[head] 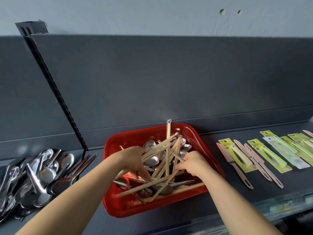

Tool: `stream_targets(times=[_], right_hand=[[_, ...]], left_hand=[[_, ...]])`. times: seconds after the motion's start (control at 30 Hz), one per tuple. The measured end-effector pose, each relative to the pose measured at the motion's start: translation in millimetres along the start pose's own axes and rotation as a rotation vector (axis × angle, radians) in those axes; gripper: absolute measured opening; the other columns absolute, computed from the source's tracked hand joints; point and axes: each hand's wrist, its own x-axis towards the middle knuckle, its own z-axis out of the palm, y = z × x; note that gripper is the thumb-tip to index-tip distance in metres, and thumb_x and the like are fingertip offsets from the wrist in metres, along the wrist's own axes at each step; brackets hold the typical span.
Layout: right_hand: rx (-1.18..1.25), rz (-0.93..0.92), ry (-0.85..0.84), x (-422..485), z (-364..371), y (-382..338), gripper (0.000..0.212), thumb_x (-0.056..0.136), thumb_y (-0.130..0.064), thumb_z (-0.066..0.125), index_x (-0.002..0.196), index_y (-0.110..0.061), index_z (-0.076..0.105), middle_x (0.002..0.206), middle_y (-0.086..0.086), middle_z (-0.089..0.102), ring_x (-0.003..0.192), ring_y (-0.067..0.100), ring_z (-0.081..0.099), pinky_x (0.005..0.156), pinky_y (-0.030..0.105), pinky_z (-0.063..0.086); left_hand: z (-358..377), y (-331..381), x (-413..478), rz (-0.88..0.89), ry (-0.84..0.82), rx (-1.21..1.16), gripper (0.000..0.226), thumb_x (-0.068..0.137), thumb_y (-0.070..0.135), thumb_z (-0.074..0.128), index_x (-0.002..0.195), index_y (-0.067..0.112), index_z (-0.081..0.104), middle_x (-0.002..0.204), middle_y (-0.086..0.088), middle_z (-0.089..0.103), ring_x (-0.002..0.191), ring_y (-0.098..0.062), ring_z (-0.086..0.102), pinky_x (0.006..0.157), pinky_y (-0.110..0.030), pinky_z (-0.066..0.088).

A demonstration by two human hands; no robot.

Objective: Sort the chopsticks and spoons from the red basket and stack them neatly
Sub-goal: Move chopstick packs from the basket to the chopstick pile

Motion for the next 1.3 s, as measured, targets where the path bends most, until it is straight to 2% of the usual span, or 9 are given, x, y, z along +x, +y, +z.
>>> stream_targets(times=[0.1, 0.23, 0.57, 0.67, 0.77, 0.83, 0.97, 1.1, 1.3], right_hand=[[0.013, 0.0, 0.003, 2.0, -1.4, 0.6, 0.018, 0.074, -0.022, 0.082, 0.08, -0.008, 0.071, 0.053, -0.003, 0.053, 0.037, 0.009, 0.044, 0.041, 0.022, 0.038], [0.113, -0.027, 0.028, 3.2, -6.6, 2.9, 0.022, 0.074, -0.017, 0.082, 0.085, -0.018, 0.063, 0.069, 0.001, 0.064, 0.044, 0.009, 0.05, 0.042, 0.02, 0.041], [0.34, 0.016, 0.102, 5.8, -13.4, 1.7, 0.055, 0.069, -0.007, 0.081, 0.108, -0.015, 0.043, 0.078, 0.009, 0.064, 0.045, 0.012, 0.052, 0.037, 0.02, 0.037], [0.299, -0.024, 0.089, 8.8, -7.5, -3.3, 0.028, 0.07, -0.009, 0.077, 0.093, -0.009, 0.06, 0.059, 0.001, 0.061, 0.04, 0.01, 0.051, 0.038, 0.02, 0.036], [0.288, -0.088, 0.089, 9.8, 1.3, -14.1, 0.009, 0.072, -0.012, 0.075, 0.076, -0.017, 0.068, 0.043, -0.009, 0.056, 0.038, 0.004, 0.052, 0.038, 0.018, 0.037], [0.305, -0.092, 0.086, 11.0, 8.1, -23.4, 0.015, 0.073, -0.017, 0.073, 0.087, -0.014, 0.069, 0.058, -0.003, 0.06, 0.048, 0.01, 0.054, 0.043, 0.021, 0.039], [0.327, -0.105, 0.031, 16.1, 24.8, -39.5, 0.056, 0.08, -0.019, 0.069, 0.132, -0.007, 0.053, 0.096, 0.011, 0.063, 0.068, 0.018, 0.057, 0.053, 0.026, 0.045], [0.267, -0.142, -0.081, 19.4, 37.2, -51.9, 0.033, 0.08, -0.021, 0.075, 0.105, -0.005, 0.06, 0.072, 0.005, 0.06, 0.055, 0.014, 0.053, 0.051, 0.027, 0.042], [0.199, -0.162, -0.116, 23.5, 50.3, -62.1, 0.033, 0.077, -0.026, 0.08, 0.096, -0.01, 0.058, 0.07, 0.002, 0.06, 0.054, 0.013, 0.056, 0.05, 0.025, 0.044]], left_hand=[[10.4, -1.6, -1.3, -0.051, -0.066, 0.068, 0.063, 0.061, 0.019, 0.09, 0.112, 0.018, 0.054, 0.084, -0.003, 0.076, 0.068, -0.018, 0.074, 0.066, -0.029, 0.059], [17.3, -2.8, -1.3, -0.063, -0.068, 0.18, 0.053, 0.061, 0.023, 0.091, 0.099, 0.022, 0.054, 0.085, 0.005, 0.072, 0.066, -0.009, 0.072, 0.054, -0.015, 0.051], [-6.6, -6.0, -14.9, 0.086, 0.03, 0.149, 0.014, 0.08, 0.026, 0.068, 0.087, 0.014, 0.067, 0.071, 0.0, 0.07, 0.061, -0.012, 0.064, 0.061, -0.025, 0.051], [-20.4, -11.4, -29.2, 0.057, 0.05, -0.045, 0.01, 0.087, 0.016, 0.053, 0.085, 0.009, 0.061, 0.058, 0.0, 0.061, 0.05, -0.013, 0.056, 0.049, -0.023, 0.044], [-25.7, -20.6, -37.9, 0.029, 0.125, -0.19, 0.01, 0.089, 0.014, 0.05, 0.083, 0.008, 0.056, 0.054, -0.002, 0.053, 0.047, -0.015, 0.046, 0.047, -0.025, 0.038], [-23.2, -25.8, -38.6, 0.014, 0.187, -0.208, 0.014, 0.092, 0.016, 0.051, 0.081, 0.01, 0.056, 0.055, -0.003, 0.053, 0.048, -0.016, 0.046, 0.049, -0.027, 0.039], [-16.0, -34.6, -37.6, 0.02, 0.299, -0.291, 0.018, 0.093, 0.022, 0.053, 0.08, 0.011, 0.058, 0.052, 0.003, 0.057, 0.048, -0.013, 0.049, 0.048, -0.026, 0.042], [-16.9, -47.0, -41.1, 0.03, 0.45, -0.329, 0.024, 0.091, 0.03, 0.059, 0.072, 0.015, 0.057, 0.056, 0.0, 0.055, 0.052, -0.016, 0.049, 0.052, -0.03, 0.043], [-15.1, -51.6, -51.0, 0.077, 0.499, -0.271, 0.024, 0.093, 0.031, 0.057, 0.074, 0.016, 0.056, 0.052, 0.005, 0.054, 0.047, -0.011, 0.048, 0.049, -0.025, 0.042]])
